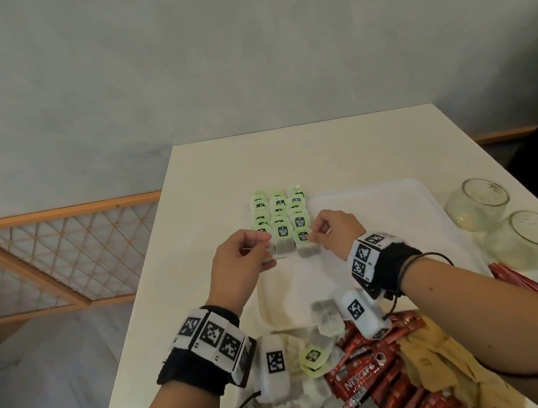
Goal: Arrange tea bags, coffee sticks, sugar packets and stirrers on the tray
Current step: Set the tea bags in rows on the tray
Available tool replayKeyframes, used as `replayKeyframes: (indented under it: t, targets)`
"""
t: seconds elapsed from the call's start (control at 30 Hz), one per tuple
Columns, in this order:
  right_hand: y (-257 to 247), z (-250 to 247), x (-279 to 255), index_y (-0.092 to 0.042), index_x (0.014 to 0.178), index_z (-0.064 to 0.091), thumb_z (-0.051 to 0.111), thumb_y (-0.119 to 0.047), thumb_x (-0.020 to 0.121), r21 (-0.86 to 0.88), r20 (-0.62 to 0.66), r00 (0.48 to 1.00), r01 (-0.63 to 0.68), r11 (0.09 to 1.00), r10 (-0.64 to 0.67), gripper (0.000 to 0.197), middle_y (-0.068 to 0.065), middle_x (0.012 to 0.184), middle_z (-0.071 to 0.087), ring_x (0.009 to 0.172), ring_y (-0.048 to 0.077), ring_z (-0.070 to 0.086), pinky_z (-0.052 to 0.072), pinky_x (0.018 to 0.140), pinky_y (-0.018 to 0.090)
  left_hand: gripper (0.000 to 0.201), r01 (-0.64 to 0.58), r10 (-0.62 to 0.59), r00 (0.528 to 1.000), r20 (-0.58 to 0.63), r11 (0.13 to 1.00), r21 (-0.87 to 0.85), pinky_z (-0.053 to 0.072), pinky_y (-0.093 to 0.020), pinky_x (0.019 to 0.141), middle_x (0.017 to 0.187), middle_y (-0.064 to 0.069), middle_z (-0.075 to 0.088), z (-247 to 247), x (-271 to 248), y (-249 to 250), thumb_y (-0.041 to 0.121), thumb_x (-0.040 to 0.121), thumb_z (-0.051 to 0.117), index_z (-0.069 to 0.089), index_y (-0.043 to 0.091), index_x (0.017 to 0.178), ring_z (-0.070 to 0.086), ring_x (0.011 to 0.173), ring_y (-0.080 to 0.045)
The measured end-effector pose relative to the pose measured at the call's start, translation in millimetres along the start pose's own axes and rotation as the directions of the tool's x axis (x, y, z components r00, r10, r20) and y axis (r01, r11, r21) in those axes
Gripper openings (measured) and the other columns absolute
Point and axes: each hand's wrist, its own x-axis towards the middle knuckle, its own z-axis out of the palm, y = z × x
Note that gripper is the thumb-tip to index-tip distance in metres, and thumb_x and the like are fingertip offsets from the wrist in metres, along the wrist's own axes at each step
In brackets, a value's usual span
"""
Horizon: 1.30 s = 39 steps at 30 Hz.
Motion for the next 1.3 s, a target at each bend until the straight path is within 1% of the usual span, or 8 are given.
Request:
replayKeyframes:
  t: [0.37, 0.57, 0.67, 0.87, 1.0, 1.07, 1.17, 1.3]
  targets:
    - [-7, -2, -3, -0.018, 0.087, 0.059, 0.072, -0.034, 0.084, 0.197, -0.1, 0.994, 0.069, 0.978, -0.05, 0.021, -0.004, 0.081, 0.066, 0.066, 0.008, 0.056, 0.044, 0.062, 0.022, 0.028, 0.004, -0.006, 1.0, -0.022, 0.994, -0.106, 0.062, -0.034, 0.071, 0.074, -0.005, 0.061, 9, 14, 0, -0.012, 0.09, 0.043, 0.065, 0.004, 0.082, 0.059, 0.066, -0.014]
    - [-29, -7, -31, -0.018, 0.097, 0.058, 0.05, -0.032, 0.099, 0.356, 0.227, 0.952, 0.118, 0.927, -0.208, 0.016, 0.005, 0.078, 0.072, 0.061, 0.014, 0.06, 0.044, 0.061, 0.025, 0.034, -0.085, 0.086, 0.995, 0.055, 0.996, -0.019, 0.06, -0.03, 0.074, 0.076, -0.003, 0.063, 22, 8, 3, -0.013, 0.089, 0.04, 0.066, 0.008, 0.082, 0.061, 0.069, -0.008]
    - [-27, -9, -33, -0.028, 0.099, 0.058, 0.054, -0.019, 0.096, 0.308, 0.153, 0.952, 0.21, 0.928, -0.266, 0.011, 0.005, 0.077, 0.069, 0.064, 0.015, 0.064, 0.05, 0.066, 0.032, 0.037, -0.113, 0.107, 0.986, 0.126, 0.993, 0.041, 0.058, -0.029, 0.079, 0.081, -0.003, 0.065, 28, 3, 0, -0.013, 0.088, 0.041, 0.067, 0.013, 0.084, 0.061, 0.076, -0.01]
    - [-27, -26, -33, -0.02, 0.113, 0.056, 0.056, -0.012, 0.095, 0.13, 0.11, 0.921, 0.358, 0.924, -0.373, 0.02, -0.01, 0.08, 0.064, 0.062, 0.007, 0.061, 0.043, 0.062, 0.019, 0.021, -0.224, 0.216, 0.974, 0.061, 0.947, 0.231, 0.042, -0.006, 0.067, 0.092, 0.008, 0.068, 19, -4, 5, -0.001, 0.085, 0.061, 0.07, 0.016, 0.095, 0.06, 0.075, 0.0]
    - [-38, -31, -32, -0.022, 0.12, 0.055, 0.056, -0.017, 0.095, -0.167, 0.222, 0.858, 0.502, 0.849, -0.463, 0.025, -0.017, 0.085, 0.06, 0.068, 0.004, 0.056, 0.044, 0.068, 0.025, 0.025, -0.239, 0.145, 0.967, 0.208, 0.803, 0.547, 0.047, -0.018, 0.084, 0.108, 0.007, 0.065, 12, 3, 4, 0.024, 0.088, 0.069, 0.069, 0.023, 0.113, 0.062, 0.096, -0.012]
    - [-44, -31, -32, -0.023, 0.121, 0.055, 0.058, -0.018, 0.094, -0.149, 0.223, 0.847, 0.52, 0.841, -0.484, 0.028, -0.015, 0.085, 0.064, 0.075, 0.008, 0.061, 0.047, 0.073, 0.025, 0.011, -0.222, 0.092, 0.97, 0.226, 0.716, 0.661, 0.051, -0.033, 0.087, 0.1, 0.008, 0.069, 12, 5, 3, 0.032, 0.087, 0.069, 0.07, 0.025, 0.095, 0.064, 0.094, -0.013]
    - [-47, -27, -30, -0.022, 0.12, 0.058, 0.062, -0.018, 0.091, -0.065, 0.192, 0.855, 0.502, 0.863, -0.483, 0.03, -0.011, 0.087, 0.068, 0.078, 0.008, 0.063, 0.048, 0.075, 0.022, 0.018, -0.19, 0.092, 0.979, 0.18, 0.725, 0.662, 0.05, -0.03, 0.074, 0.075, 0.011, 0.068, 9, 7, 1, 0.029, 0.086, 0.068, 0.065, 0.031, 0.068, 0.063, 0.077, -0.01]
    - [-31, -24, -30, -0.024, 0.112, 0.064, 0.066, -0.02, 0.089, 0.053, 0.143, 0.907, 0.392, 0.918, -0.396, 0.023, -0.007, 0.088, 0.066, 0.074, 0.006, 0.059, 0.044, 0.069, 0.011, 0.022, -0.07, 0.017, 0.996, 0.09, 0.771, 0.633, 0.049, -0.031, 0.073, 0.075, 0.006, 0.069, -8, 17, -5, 0.024, 0.088, 0.066, 0.071, 0.023, 0.067, 0.062, 0.077, -0.016]
